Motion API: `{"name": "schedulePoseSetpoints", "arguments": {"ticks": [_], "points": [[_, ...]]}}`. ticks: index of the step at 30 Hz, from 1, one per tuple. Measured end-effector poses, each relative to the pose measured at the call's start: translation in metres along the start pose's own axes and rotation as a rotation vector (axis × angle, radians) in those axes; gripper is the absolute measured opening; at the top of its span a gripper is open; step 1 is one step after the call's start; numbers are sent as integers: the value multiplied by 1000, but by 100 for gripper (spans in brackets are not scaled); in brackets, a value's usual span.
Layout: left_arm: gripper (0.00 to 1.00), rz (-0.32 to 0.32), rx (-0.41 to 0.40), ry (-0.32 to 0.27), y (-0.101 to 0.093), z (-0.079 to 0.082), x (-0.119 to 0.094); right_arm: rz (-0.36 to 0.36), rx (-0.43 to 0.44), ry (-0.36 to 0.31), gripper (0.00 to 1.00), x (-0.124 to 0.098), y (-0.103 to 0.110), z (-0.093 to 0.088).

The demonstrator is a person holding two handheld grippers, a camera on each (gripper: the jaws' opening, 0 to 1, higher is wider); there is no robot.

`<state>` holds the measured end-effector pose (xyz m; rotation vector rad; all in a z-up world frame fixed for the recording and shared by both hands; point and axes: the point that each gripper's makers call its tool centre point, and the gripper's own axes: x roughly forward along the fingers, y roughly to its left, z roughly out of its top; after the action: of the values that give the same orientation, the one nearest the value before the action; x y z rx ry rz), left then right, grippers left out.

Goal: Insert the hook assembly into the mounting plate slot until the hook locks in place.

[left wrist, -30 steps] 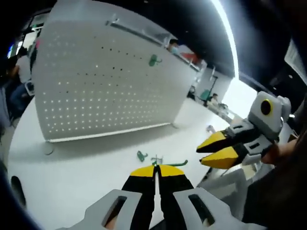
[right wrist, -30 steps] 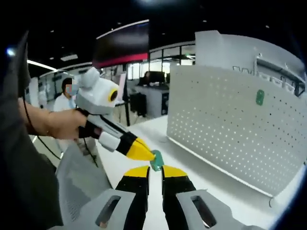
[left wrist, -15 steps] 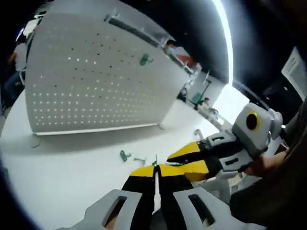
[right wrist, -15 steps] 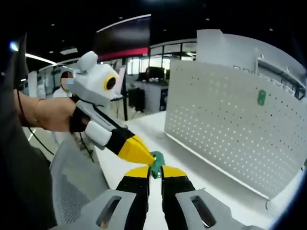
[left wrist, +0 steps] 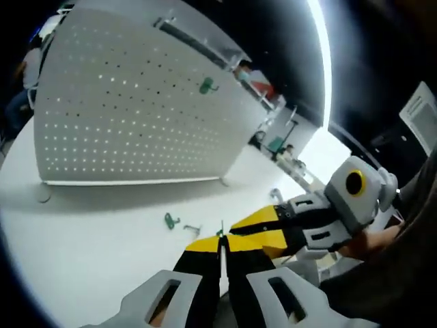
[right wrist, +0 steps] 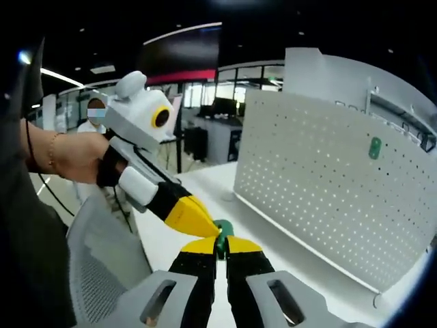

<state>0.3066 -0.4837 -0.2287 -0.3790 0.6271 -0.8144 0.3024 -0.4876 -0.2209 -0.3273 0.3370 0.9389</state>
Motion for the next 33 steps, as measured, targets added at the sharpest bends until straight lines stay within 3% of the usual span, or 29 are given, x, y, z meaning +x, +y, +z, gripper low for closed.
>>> {"name": "schedulePoseSetpoints", "arguments": {"ticks": [12, 18, 33], "points": [[1, -19, -17, -13, -2, 1, -3, 10, 61, -8, 0, -1, 1, 2], [1, -3, -15, -19, -1, 1, -3, -5, 8, 1, 1, 0, 2, 3], [1, -8, -14, -36, -4, 3, -5, -10, -9, 10, 1, 0, 3, -2]]}}
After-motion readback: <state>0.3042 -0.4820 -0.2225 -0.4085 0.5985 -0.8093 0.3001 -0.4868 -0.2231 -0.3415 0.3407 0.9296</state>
